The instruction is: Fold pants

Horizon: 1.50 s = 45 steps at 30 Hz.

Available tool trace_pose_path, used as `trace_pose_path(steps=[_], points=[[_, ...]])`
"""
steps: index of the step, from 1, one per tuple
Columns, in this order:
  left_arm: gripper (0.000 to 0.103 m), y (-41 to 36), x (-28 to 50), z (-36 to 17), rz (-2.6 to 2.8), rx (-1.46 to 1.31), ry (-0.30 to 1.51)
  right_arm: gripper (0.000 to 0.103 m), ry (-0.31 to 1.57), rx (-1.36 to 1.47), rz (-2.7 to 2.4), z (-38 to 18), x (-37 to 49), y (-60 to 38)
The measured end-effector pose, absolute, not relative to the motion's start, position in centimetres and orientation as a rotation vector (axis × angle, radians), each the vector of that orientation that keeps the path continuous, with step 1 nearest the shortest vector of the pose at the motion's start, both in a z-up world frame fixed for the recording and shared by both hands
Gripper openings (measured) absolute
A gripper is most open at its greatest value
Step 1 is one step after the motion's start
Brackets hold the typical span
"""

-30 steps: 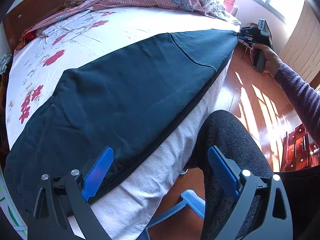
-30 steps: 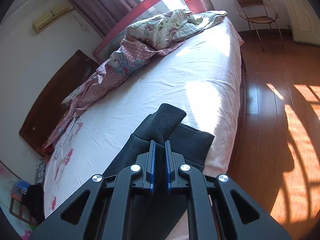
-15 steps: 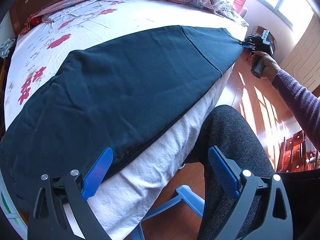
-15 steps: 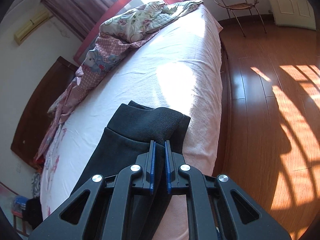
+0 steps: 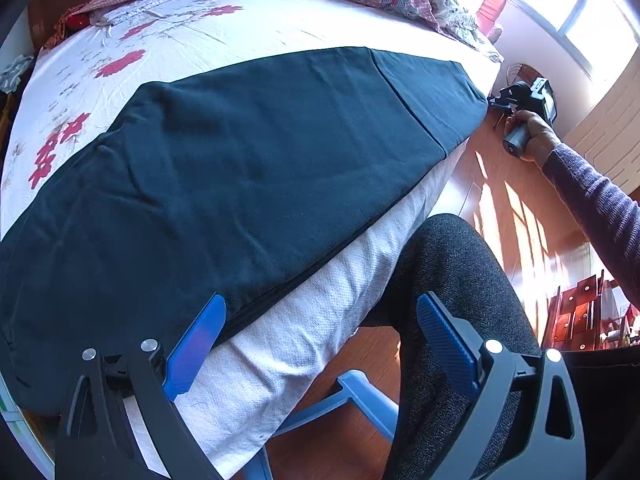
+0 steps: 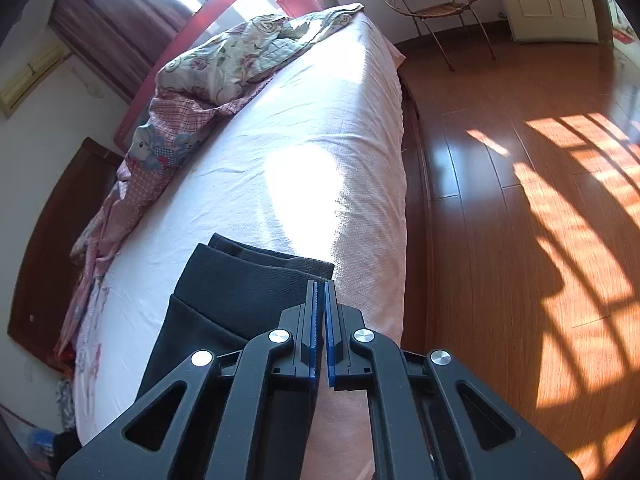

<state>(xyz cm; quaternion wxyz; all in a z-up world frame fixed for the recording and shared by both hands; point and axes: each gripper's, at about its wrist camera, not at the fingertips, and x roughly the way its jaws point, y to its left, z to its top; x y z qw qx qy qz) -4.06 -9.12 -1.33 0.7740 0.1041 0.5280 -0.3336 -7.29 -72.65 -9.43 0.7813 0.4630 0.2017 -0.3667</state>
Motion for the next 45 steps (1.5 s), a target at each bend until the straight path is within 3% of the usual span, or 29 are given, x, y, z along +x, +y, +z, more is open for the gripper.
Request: trace_pose_path(steps=[1,2,3,4,5,13,14,15,19,20,23,35,41,45], points=[[0.097,-9.2,-4.1,-1.5,-0.728,0.226,1.147,0.003,0.387,1.014,-0.772,-9.4,-8.2,-72.8],[0.097,-9.4,-4.2,-1.7,-0.730,0.235,1.155,0.010,0.337,1.068,-0.728,-9.7,-9.0,-73.1],[0.097,-9.6,-4.3,-1.9,-0.734,0.244,1.161,0.023,0.335,1.135,-0.692,-10.3,-9.4,-73.6],[0.097,-9.7,-4.4,-2.0,-0.739,0.249,1.162,0.060,0.353,1.188,-0.658,-11.1,-9.5,-73.9],[0.097,-9.8,-4.4,-2.0,-0.743,0.251,1.162,0.065,0.360,1.208,-0.628,-11.7,-9.3,-74.0],[0.097,-9.7,-3.9,-1.7,-0.723,0.235,1.169,0.064,0.379,1.208,-0.493,-12.8,-6.3,-72.6],[0.097,-9.7,-3.9,-1.7,-0.719,0.236,1.168,0.060,0.389,1.187,-0.484,-12.6,-5.7,-72.3],[0.097,-9.6,-3.9,-1.7,-0.715,0.236,1.167,0.048,0.423,1.161,-0.489,-12.5,-5.1,-72.0],[0.097,-9.5,-3.9,-1.7,-0.715,0.228,1.167,0.035,0.465,1.126,-0.536,-12.1,-4.9,-71.7],[0.097,-9.5,-3.9,-1.6,-0.715,0.228,1.162,0.024,0.471,1.111,-0.540,-11.7,-5.0,-71.6],[0.097,-8.8,-3.7,-1.0,-0.701,0.211,1.135,0.017,0.546,0.880,-0.594,-8.1,-3.6,-69.8],[0.100,3.4,4.9,0.9,-0.340,-0.043,0.897,0.016,0.540,0.178,-0.418,5.6,1.0,-53.6],[0.100,8.1,8.6,-5.8,-0.140,-0.113,1.061,0.016,0.540,-0.129,-0.267,5.8,0.6,-39.9],[0.101,6.4,8.0,-6.8,-0.123,0.008,1.016,0.016,0.602,-0.252,-0.146,2.2,0.7,-31.6]])
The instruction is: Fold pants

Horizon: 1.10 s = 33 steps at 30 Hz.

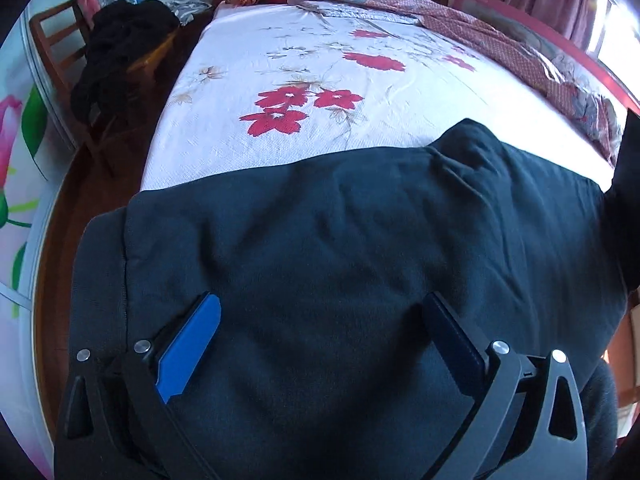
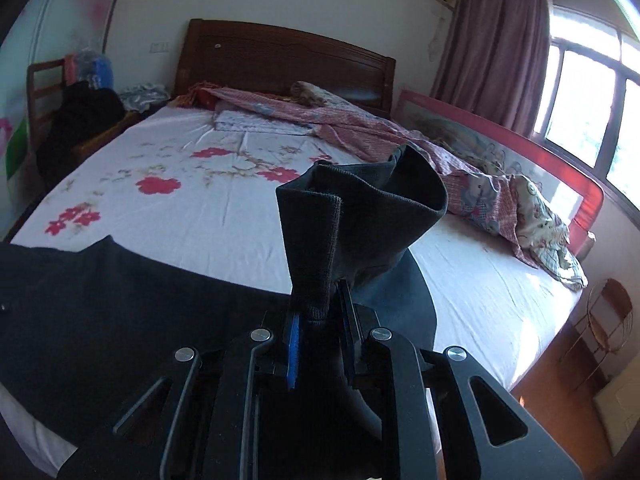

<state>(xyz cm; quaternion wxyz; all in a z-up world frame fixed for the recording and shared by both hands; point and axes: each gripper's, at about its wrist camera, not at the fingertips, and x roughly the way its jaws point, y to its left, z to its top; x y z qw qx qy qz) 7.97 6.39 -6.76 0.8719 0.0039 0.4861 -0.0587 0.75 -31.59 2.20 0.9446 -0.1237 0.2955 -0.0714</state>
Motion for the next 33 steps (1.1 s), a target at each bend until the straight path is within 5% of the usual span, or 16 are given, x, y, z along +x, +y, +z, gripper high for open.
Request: trace_pose_path(steps=[7,14,18,19,22,25,29,33], points=[[0.101,7.1,7.8,-6.5,-0.157,-0.013,1.003,0.016,0.735,-0.567,0.004,-6.4,-0.7,-21.4],[0.101,7.2,7.4,-6.5,-0.161,-0.014,0.972,0.016,0.660,-0.595,-0.006,-3.1,-2.3,-20.1],[0.101,7.2,7.3,-6.5,-0.162,-0.013,0.967,0.016,0.721,-0.799,0.121,-6.3,-4.1,-16.3],[0.101,7.2,7.2,-6.5,-0.164,-0.013,0.966,0.035,0.768,-0.865,0.176,-7.7,-4.7,-15.4],[0.101,7.3,7.1,-6.5,-0.171,-0.010,0.965,0.042,0.709,-1.050,0.226,-7.9,-7.4,-13.4],[0.101,7.3,7.0,-6.5,-0.175,-0.010,0.963,0.064,0.678,-0.815,0.306,-2.9,-7.9,-14.6],[0.101,7.3,6.8,-6.6,-0.173,-0.009,0.950,0.064,0.667,-0.508,0.035,0.9,-3.4,-19.4],[0.101,7.3,6.8,-6.6,-0.176,-0.010,0.948,0.064,0.818,-0.457,-0.027,-3.5,0.2,-20.5]])
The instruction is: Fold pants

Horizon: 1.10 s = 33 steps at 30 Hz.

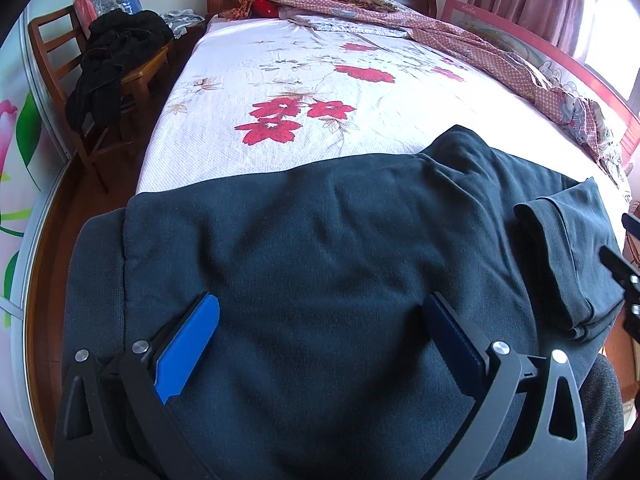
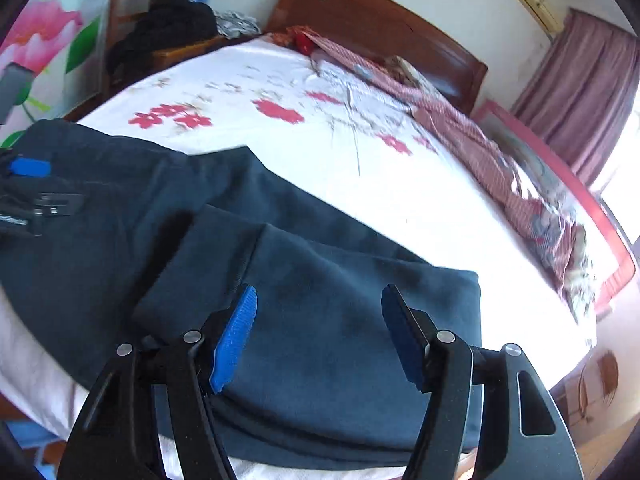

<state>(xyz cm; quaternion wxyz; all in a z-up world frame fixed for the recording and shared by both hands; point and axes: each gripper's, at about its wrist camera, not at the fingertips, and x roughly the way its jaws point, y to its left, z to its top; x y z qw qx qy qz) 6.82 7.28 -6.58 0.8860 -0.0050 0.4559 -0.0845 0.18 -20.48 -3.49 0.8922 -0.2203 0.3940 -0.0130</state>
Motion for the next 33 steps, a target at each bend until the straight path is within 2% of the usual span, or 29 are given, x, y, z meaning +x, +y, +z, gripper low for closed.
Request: trace_pose_path(steps=[1,3,7,10,13,18,22,27,28,33], points=[[0.101,7.3,6.8,-6.6,-0.179,-0.011,0.946,0.064,0.843,-0.524,-0.028,-5.5,0.1,-19.5],[0.101,7.2,6.8,-6.6,-0.181,-0.008,0.944,0.064,0.755,-0.568,-0.064,-6.3,-1.0,-19.0],[0.101,7.2,6.8,-6.6,-0.184,-0.007,0.940,0.064,0.798,-0.504,-0.068,-5.7,-0.8,-19.6],[0.101,7.6,6.7,-5.6,-0.242,0.012,0.978,0.068,0.809,-0.405,-0.062,-5.9,-0.1,-20.8],[0.101,10.1,6.2,-4.0,-0.360,-0.037,0.967,0.068,0.815,-0.312,-0.047,-6.0,0.5,-22.2],[0.101,16.1,8.4,-2.7,-0.551,-0.171,0.966,0.071,0.815,-0.318,-0.061,-6.2,0.9,-22.0],[0.093,16.1,10.0,-2.5,-0.676,-0.079,0.978,0.071,0.827,-0.327,-0.066,-6.1,1.1,-22.0],[0.094,16.7,9.1,0.6,-0.856,-0.039,0.930,0.071,0.840,-0.381,-0.093,-6.0,1.3,-21.2],[0.098,17.4,9.7,0.8,-0.825,-0.031,0.916,0.071,0.843,-0.381,-0.095,-6.0,1.3,-21.2],[0.097,20.7,15.3,-1.8,-0.751,-0.114,0.943,0.071,0.864,-0.417,-0.103,-5.8,1.7,-20.8]])
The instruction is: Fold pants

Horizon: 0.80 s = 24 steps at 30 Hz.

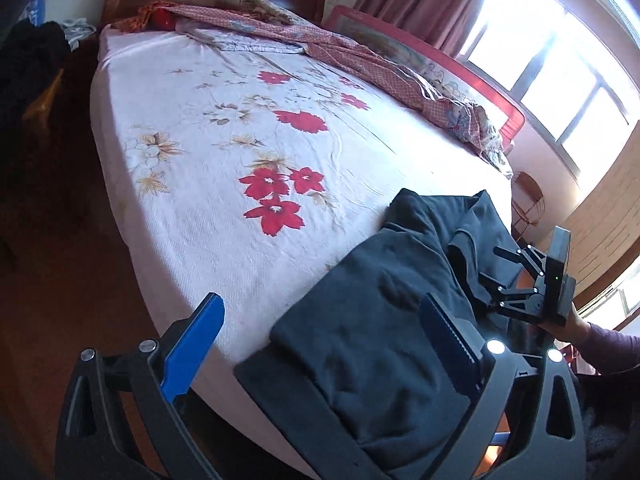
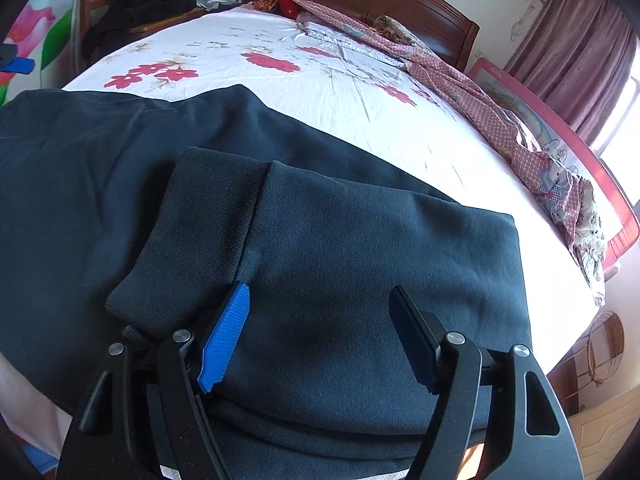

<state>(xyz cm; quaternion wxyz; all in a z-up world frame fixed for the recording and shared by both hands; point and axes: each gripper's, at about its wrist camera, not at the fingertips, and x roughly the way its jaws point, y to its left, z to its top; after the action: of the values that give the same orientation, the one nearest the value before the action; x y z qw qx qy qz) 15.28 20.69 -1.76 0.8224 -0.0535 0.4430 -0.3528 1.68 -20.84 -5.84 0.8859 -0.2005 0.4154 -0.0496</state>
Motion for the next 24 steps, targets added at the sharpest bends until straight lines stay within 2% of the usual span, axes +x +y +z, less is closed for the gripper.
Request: trace_pose_path(steps=[2,3,4,6,8,14,16,17,18,21,24], points=[[0.097,20.7,16.6,-4.1,-0.810,-0.154,1.012,0.071,0.871,-0.448,-0.108,-5.8,1.9,-20.4],[0.091,20.6,16.8,-5.3,-0.844,-0.179,1.047,0.071,0.874,-0.456,-0.110,-5.8,1.9,-20.3],[0.078,20.4,16.8,-6.2,-0.869,-0.188,1.077,0.071,0.878,-0.460,-0.112,-5.8,2.0,-20.3],[0.074,20.3,15.9,-7.0,-0.915,-0.165,1.075,0.071,0.881,-0.458,-0.118,-5.9,2.0,-20.2],[0.064,21.0,15.1,-6.9,-0.934,-0.177,1.063,0.071,0.883,-0.457,-0.125,-5.9,2.0,-20.1],[0.063,22.2,14.4,-6.8,-0.930,-0.260,1.084,0.071,0.891,-0.467,-0.129,-5.9,2.1,-19.8],[0.048,21.8,14.9,-6.8,-0.868,-0.222,1.097,0.071,0.893,-0.466,-0.128,-5.9,2.2,-19.8],[0.045,21.6,15.0,-6.9,-0.847,-0.210,1.107,0.071,0.892,-0.464,-0.128,-5.9,2.2,-19.8],[0.038,21.4,15.0,-6.8,-0.816,-0.193,1.116,0.071,0.893,-0.460,-0.129,-5.8,2.2,-19.8],[0.029,20.6,14.6,-5.9,-0.686,-0.159,1.154,0.081,0.884,-0.461,-0.192,-5.1,2.2,-19.9],[0.027,19.7,14.5,-4.4,-0.592,-0.157,1.180,0.081,0.677,-0.508,-0.280,-1.6,-0.5,-16.6]])
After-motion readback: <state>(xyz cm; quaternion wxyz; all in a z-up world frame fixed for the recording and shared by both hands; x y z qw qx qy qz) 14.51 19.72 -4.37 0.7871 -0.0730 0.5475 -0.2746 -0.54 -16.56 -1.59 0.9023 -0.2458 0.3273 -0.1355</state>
